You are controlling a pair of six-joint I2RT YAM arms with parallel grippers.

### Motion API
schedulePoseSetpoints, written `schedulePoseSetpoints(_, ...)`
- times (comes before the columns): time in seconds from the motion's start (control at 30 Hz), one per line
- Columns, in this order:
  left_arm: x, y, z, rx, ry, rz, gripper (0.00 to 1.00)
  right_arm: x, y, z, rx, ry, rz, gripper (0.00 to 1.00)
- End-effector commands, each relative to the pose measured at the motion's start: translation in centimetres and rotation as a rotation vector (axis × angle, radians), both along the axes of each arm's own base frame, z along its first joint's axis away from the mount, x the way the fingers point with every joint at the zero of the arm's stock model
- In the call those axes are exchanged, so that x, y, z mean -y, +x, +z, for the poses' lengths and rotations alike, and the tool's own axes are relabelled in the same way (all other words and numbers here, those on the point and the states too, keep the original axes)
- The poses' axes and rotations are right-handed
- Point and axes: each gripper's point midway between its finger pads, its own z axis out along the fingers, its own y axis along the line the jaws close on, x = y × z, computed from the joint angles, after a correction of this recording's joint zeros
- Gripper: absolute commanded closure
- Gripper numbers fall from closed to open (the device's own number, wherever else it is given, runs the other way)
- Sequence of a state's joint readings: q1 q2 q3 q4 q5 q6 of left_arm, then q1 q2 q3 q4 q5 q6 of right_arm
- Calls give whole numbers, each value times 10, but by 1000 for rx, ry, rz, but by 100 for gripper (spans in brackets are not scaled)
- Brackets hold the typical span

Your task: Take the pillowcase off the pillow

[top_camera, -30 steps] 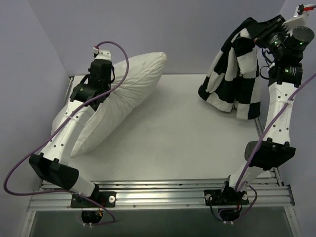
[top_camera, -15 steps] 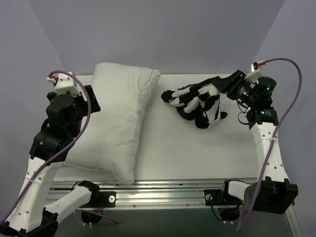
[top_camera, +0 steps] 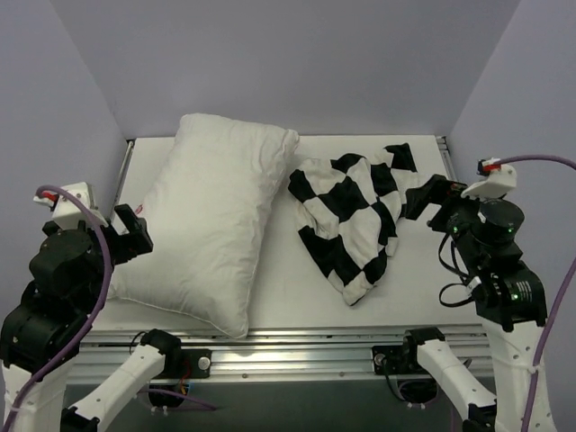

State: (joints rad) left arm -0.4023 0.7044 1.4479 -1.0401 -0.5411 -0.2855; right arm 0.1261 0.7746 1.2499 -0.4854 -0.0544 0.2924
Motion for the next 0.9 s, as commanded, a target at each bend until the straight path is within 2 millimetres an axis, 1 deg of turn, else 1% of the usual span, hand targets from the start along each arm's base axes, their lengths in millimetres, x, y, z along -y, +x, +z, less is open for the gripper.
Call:
schedulePoseSetpoints(0.0,-14,-31,10,23,-29,17,6,61,-18,4,8,-143,-314,0)
schedulePoseSetpoints(0.03,-18,-36,11,32,-33,28,6,71,-27,12,41,-146,-370,0)
schedulePoseSetpoints(0.07,-24,-40,10,34,-27,52,6,73,-30,14,53,-149,-383,0)
schedulePoseSetpoints(0.1,-29,-48,14,57,-36,67,6,76,-35,18,71,-145,-399,0)
schedulePoseSetpoints(0.13,-33,-52,15,66,-34,80,6,84,-45,25,108,-136,-442,0)
schedulePoseSetpoints(0.2,-43,-62,16,91,-35,112,6,90,-54,27,135,-130,-471,0)
schedulePoseSetpoints(0.23,-46,-65,17,99,-35,122,6,94,-63,32,169,-114,-487,0)
schedulePoseSetpoints(0.3,-53,-73,18,127,-43,147,6,97,-72,33,190,-118,-496,0)
schedulePoseSetpoints(0.33,-55,-74,18,130,-43,153,6,99,-79,36,218,-110,-496,0)
schedulePoseSetpoints(0.4,-61,-80,17,146,-47,172,6,99,-84,32,227,-110,-492,0)
schedulePoseSetpoints(0.43,-62,-81,15,144,-44,178,6,101,-89,33,242,-104,-493,0)
schedulePoseSetpoints(0.53,-68,-87,11,150,-43,206,6,101,-95,28,245,-107,-488,0)
schedulePoseSetpoints(0.67,-76,-92,-5,150,-48,247,6,104,-106,27,265,-105,-485,0)
schedulePoseSetpoints(0.73,-81,-99,-10,156,-42,259,6,104,-111,28,285,-103,-477,0)
schedulePoseSetpoints(0.77,-86,-103,-14,152,-34,286,6,103,-112,29,288,-106,-467,0)
schedulePoseSetpoints(0.87,-90,-109,-21,151,-31,295,6,102,-115,28,285,-109,-458,0)
